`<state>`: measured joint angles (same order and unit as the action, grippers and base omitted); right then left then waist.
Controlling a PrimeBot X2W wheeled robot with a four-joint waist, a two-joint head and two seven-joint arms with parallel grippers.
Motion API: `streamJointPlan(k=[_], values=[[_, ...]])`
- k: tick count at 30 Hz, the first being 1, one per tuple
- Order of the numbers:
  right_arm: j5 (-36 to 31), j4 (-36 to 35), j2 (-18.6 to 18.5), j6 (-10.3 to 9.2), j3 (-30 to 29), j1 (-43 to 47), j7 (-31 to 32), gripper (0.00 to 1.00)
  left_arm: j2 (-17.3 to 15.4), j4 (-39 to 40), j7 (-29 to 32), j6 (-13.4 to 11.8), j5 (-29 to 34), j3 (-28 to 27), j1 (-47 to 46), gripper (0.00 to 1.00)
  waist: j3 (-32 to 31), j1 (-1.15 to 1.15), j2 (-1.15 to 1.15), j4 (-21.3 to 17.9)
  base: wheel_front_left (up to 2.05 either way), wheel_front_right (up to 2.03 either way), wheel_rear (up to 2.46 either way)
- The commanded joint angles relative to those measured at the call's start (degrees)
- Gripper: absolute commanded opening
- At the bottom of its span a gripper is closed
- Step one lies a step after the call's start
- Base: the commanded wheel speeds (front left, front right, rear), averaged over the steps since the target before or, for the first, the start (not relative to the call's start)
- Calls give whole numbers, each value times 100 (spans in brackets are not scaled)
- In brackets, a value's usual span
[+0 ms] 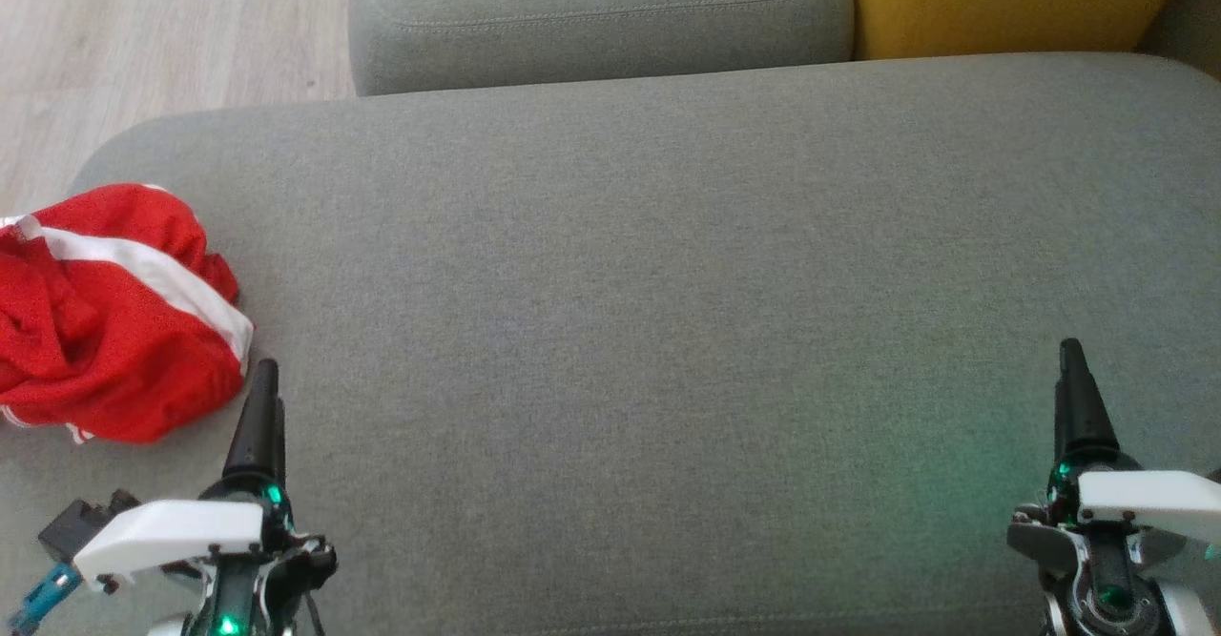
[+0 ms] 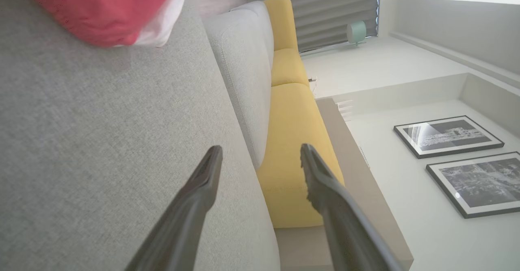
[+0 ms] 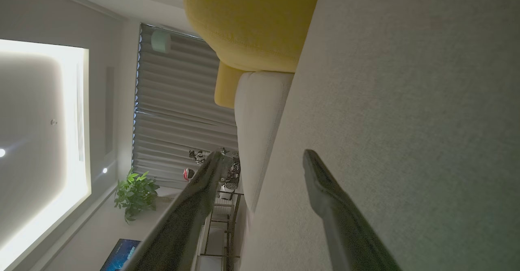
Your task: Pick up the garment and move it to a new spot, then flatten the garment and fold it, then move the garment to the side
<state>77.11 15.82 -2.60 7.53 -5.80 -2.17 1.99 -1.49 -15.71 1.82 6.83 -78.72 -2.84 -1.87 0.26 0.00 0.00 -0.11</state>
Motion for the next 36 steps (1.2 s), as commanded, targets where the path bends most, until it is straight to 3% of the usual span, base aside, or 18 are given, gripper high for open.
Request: streamJointPlan(k=[1, 20, 36], values=[[-259, -269, -132, -1, 56, -325, -69, 100, -64, 276, -65, 25, 245, -80, -330, 100, -1, 0, 0, 1, 0, 0, 0], [-1983, -500, -271, -2, 364, -454, -374, 100, -189, 597, -367, 13, 2075, 224, -430, 100, -7, 0, 0, -7, 0, 0, 0], [-3444, -394, -345, -2, 629, -534, -644, 100, -560, 607, -635, -396, 3623, 774, -482, 100, -40, 0, 0, -25, 0, 0, 0]])
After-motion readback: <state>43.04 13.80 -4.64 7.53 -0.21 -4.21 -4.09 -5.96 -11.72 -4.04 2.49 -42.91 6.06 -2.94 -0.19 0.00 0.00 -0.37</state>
